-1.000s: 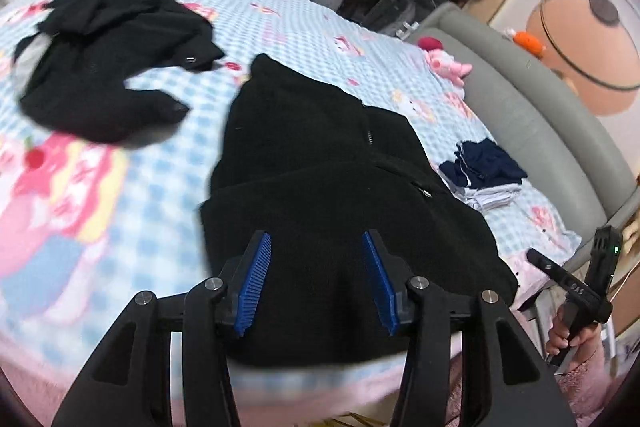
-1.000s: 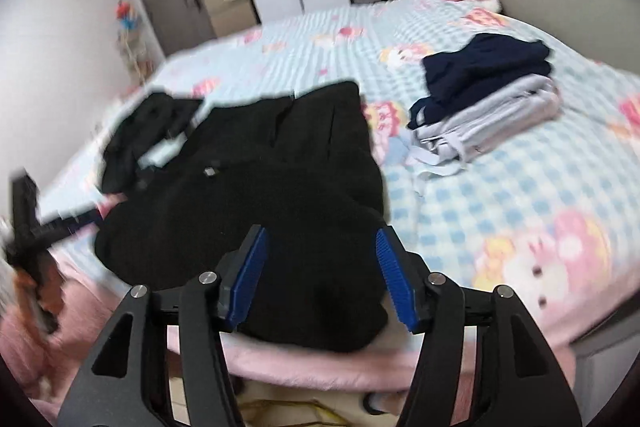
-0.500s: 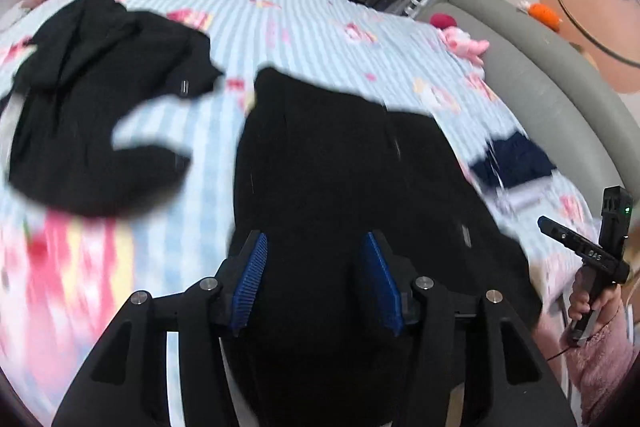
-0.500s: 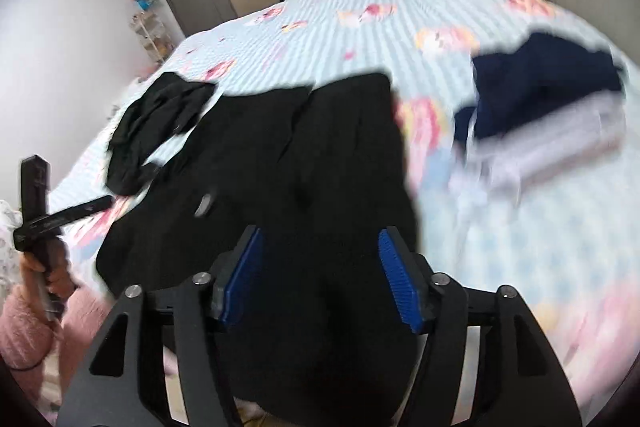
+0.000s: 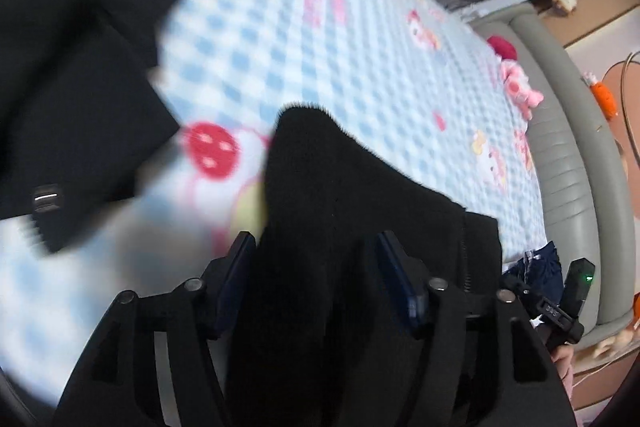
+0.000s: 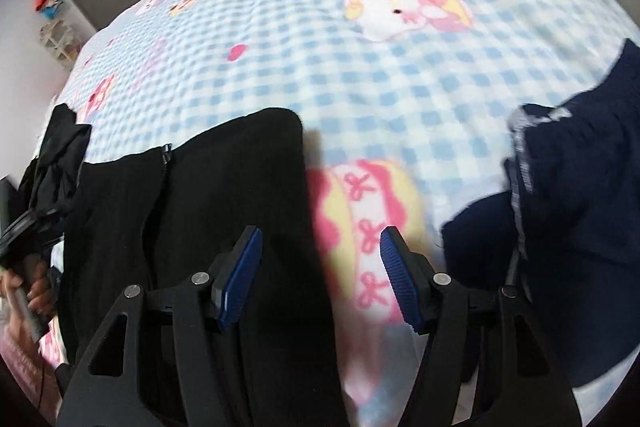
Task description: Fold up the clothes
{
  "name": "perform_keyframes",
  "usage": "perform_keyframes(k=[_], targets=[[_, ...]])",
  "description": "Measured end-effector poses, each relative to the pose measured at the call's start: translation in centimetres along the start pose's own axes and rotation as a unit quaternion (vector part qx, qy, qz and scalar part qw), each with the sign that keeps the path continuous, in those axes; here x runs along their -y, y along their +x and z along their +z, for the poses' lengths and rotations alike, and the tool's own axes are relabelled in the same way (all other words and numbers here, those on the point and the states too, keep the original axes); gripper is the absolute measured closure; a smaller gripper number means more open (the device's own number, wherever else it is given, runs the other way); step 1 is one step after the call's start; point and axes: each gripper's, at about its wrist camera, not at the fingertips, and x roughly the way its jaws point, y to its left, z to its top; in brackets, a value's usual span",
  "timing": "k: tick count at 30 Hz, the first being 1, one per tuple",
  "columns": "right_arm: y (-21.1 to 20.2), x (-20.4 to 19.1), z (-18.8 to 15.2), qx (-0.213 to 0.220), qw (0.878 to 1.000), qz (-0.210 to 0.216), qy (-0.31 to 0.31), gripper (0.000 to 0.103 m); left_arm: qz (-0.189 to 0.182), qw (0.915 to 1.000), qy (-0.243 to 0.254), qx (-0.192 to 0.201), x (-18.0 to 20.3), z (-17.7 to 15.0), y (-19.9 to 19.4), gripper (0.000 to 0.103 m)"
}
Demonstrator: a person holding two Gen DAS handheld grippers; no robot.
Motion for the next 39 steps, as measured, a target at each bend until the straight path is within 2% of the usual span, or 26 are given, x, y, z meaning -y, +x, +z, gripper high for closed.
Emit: perform_keyframes(k=[1, 4, 7, 9, 10, 12, 14, 15, 16, 18, 20, 21, 22, 24, 26, 27, 28, 29, 30, 31, 32, 34, 35, 36, 37, 39], targets=[[0.2, -0.1, 0.0, -0.002, 1.0, -0.001, -0.005, 0.04, 0.02, 0.9997, 0.017, -0.001, 0.5, 0.0, 0.6, 0.088], [-0.4, -0.5, -0.1, 0.013, 1.0, -0.004, -0.019, 0.04, 0.046, 0.9975, 0.045, 0.03, 1.8, -0.9, -0.6, 0.09], [-2.0, -0.8, 0.4, 0.055, 0.998, 0.001, -0.025, 0.04, 0.063, 0.9951, 0.047, 0.06, 1.7, -1.4, -3.4, 0.09], [-2.0, -1.0, 1.2, 0.077, 0.997, -0.01, -0.025, 0.031, 0.065, 0.995, 0.049, 0.057, 1.3, -1.3, -3.8, 0.09], [-0.7, -1.0, 1.8, 0.063, 0.998, 0.003, -0.023, 0.028, 0.061, 0.9954, 0.05, 0.054, 1.3, -1.2, -3.5, 0.09], [2.0, -1.0, 2.9, 0.032, 0.999, 0.034, -0.02, 0.028, 0.052, 0.9962, 0.052, 0.046, 1.3, -1.0, -2.9, 0.09], [5.7, -0.7, 3.4, -0.025, 0.996, 0.084, -0.005, 0.029, 0.039, 0.9978, 0.038, 0.037, 0.2, -0.2, -2.5, 0.087], [7.6, -0.5, 3.6, -0.054, 0.993, 0.11, 0.003, 0.028, 0.034, 0.9985, 0.033, 0.029, 0.0, 0.0, -1.9, 0.085], [8.3, -0.2, 3.7, -0.055, 0.991, 0.12, 0.012, 0.025, 0.03, 0.999, 0.028, 0.02, -0.2, 0.2, -1.3, 0.078], [9.5, 0.3, 3.8, -0.051, 0.989, 0.138, 0.029, 0.031, 0.042, 0.9988, 0.021, 0.009, -0.4, 1.0, 0.1, 0.078], [8.0, 0.4, 4.3, -0.037, 0.985, 0.163, 0.047, 0.074, 0.054, 0.998, 0.025, 0.022, 0.2, 1.5, 0.0, 0.089], [7.3, 0.4, 4.6, -0.029, 0.982, 0.175, 0.056, 0.079, 0.058, 0.9973, 0.03, 0.033, 0.8, 1.7, -0.6, 0.089], [5.8, -0.1, 4.9, -0.014, 0.986, 0.162, 0.039, 0.085, 0.072, 0.9954, 0.039, 0.049, 1.4, 1.5, -1.6, 0.09], [2.2, -2.6, 5.1, 0.027, 0.995, 0.085, -0.043, 0.087, 0.099, 0.9901, 0.058, 0.08, 2.5, 1.2, -3.4, 0.09], [-0.4, -5.1, 4.6, 0.057, 0.991, 0.016, -0.118, 0.086, 0.131, 0.984, 0.07, 0.099, 2.7, 0.7, -4.7, 0.09], [-1.2, -6.0, 4.2, 0.064, 0.987, -0.006, -0.149, 0.086, 0.139, 0.9836, 0.067, 0.095, 2.2, 0.5, -5.1, 0.09], [-1.5, -6.0, 4.2, 0.072, 0.985, -0.028, -0.154, 0.078, 0.143, 0.9839, 0.061, 0.088, 1.5, 0.5, -5.4, 0.09], [-1.8, -5.9, 4.2, 0.081, 0.983, -0.049, -0.156, 0.06, 0.157, 0.9829, 0.053, 0.08, 0.6, 0.4, -5.3, 0.09], [-2.0, -5.8, 4.3, 0.089, 0.981, -0.07, -0.158, 0.053, 0.155, 0.984, 0.055, 0.068, 0.1, 0.2, -4.9, 0.09], [-2.1, -5.3, 4.4, 0.103, 0.981, -0.075, -0.145, 0.052, 0.146, 0.9857, 0.057, 0.063, 0.0, 0.1, -4.6, 0.09], [-2.1, -4.8, 4.5, 0.117, 0.981, -0.078, -0.132, 0.052, 0.128, 0.9871, 0.061, 0.074, 0.2, -0.2, -4.7, 0.09], [-0.3, -3.4, 4.4, 0.082, 0.989, -0.074, -0.099, 0.051, 0.093, 0.9895, 0.07, 0.085, 0.6, -0.1, -5.1, 0.088], [0.6, -2.8, 4.4, 0.063, 0.992, -0.072, -0.083, 0.052, 0.084, 0.9907, 0.07, 0.081, 0.7, 0.1, -5.0, 0.081], [1.5, -2.1, 4.4, 0.044, 0.994, -0.07, -0.066, 0.052, 0.088, 0.9913, 0.067, 0.071, 0.8, 0.5, -4.9, 0.074], [2.5, -1.4, 4.4, 0.025, 0.996, -0.067, -0.05, 0.052, 0.103, 0.9902, 0.062, 0.072, 0.9, 1.0, -4.9, 0.061], [4.3, -1.2, 3.5, -0.007, 0.997, -0.053, -0.054, 0.052, 0.152, 0.979, 0.058, 0.123, 1.9, 0.9, -6.1, 0.057]])
